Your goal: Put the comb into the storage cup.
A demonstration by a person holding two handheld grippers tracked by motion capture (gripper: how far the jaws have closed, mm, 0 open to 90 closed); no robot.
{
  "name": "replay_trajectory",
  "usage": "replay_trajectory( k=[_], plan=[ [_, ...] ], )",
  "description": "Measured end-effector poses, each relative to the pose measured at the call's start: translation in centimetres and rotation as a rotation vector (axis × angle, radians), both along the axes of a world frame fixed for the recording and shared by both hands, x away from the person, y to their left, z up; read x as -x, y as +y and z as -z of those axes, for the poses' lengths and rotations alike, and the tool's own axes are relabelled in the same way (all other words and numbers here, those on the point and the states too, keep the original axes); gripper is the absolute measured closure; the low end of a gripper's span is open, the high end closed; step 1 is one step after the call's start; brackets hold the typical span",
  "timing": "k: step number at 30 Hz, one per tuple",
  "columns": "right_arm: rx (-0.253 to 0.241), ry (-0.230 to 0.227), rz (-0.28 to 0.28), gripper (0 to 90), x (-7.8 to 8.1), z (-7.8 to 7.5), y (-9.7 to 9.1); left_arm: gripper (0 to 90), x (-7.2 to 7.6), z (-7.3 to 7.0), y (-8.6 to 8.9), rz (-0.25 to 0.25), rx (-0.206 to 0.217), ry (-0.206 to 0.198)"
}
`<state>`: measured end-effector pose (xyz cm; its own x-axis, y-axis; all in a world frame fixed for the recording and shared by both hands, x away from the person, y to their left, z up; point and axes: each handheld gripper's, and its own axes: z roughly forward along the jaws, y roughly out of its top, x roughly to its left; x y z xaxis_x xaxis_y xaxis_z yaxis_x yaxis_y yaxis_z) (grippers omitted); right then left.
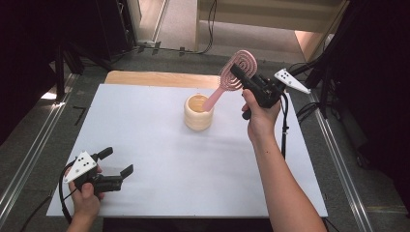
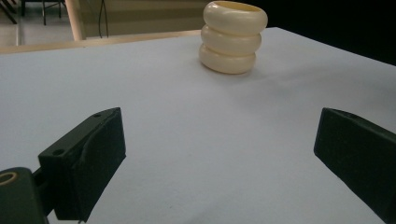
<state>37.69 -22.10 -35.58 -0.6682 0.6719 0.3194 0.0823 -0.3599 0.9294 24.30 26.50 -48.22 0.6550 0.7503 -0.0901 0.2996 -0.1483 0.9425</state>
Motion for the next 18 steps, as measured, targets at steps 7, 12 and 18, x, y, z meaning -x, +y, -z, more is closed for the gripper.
replay_trajectory(
  k=[7, 12, 18],
  plan=[
    [0.005, -0.003, 0.002, 61.8, -0.4, 0.0, 0.4, 2.7, 0.0, 0.0, 0.0, 0.000, -0.001, -0.002],
    [0.006, -0.009, 0.008, 61.8, -0.8, 0.4, 0.8, 2.7, 0.0, 0.0, 0.0, 0.002, 0.000, -0.004],
    [0.012, -0.023, 0.008, 61.8, -1.3, 0.8, 1.1, 2.7, 0.0, 0.0, 0.0, 0.004, -0.001, -0.003]
  ],
)
